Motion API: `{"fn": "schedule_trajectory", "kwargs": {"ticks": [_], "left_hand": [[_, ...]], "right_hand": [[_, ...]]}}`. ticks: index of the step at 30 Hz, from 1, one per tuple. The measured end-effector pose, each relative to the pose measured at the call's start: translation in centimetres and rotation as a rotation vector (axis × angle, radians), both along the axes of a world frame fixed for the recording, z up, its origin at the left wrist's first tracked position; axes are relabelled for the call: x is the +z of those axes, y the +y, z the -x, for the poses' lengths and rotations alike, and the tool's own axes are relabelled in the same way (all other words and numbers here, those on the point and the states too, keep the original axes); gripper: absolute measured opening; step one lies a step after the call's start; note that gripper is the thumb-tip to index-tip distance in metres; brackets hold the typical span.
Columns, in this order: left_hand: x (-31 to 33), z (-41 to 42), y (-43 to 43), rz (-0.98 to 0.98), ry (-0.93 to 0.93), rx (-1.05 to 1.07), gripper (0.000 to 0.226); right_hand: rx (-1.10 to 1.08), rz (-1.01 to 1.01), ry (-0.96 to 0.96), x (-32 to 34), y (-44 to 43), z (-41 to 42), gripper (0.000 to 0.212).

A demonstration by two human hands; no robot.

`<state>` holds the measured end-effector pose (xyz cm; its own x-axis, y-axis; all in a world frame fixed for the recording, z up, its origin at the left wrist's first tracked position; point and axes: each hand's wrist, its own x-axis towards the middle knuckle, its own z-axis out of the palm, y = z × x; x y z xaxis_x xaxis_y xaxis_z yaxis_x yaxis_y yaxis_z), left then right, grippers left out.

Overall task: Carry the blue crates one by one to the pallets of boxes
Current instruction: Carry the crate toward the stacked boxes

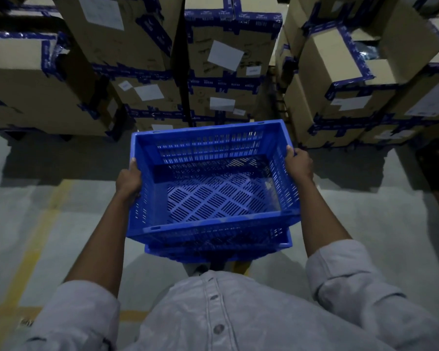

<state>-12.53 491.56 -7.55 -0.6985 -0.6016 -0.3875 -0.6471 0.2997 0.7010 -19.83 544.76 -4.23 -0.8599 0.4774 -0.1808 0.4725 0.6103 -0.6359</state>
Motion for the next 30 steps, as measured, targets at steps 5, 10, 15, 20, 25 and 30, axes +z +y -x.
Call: {"fn": "schedule_trajectory", "kwargs": {"ticks": [5,10,15,20,25,30], "left_hand": [[-0.3,1.0,-0.8,-0.027,0.033,-0.051,0.111],[1.2,1.9,-1.4,-0.071,0.024,-0.082,0.08],[2.1,1.5,-1.0,-0.092,0.011,-0.095,0.077],[0.8,-0.7,-0.2,-0.115,-0.024,-0.07,0.098],[-0.2,-3.4,1.2,-0.04,-0.065,-0.047,0.111],[0.9,-3.1,1.3,-0.005,-0.087,-0.086,0.106]], "right_hand": [[-0.029,0.045,-0.006,-0.5,0.6,-2.1,0.056],[-0.053,0.071,-0.007,-1.1,0.2,-4.3,0.06],[-0.061,0.074,0.022,-1.8,0.5,-7.4,0.062],[-0.054,0.045,-0.002,-1.2,1.3,-7.2,0.062],[-0.024,0.008,0.012,-1.0,2.1,-6.4,0.065],[-0.016,-0.048,0.029,-0.9,1.3,-6.9,0.066]]}}
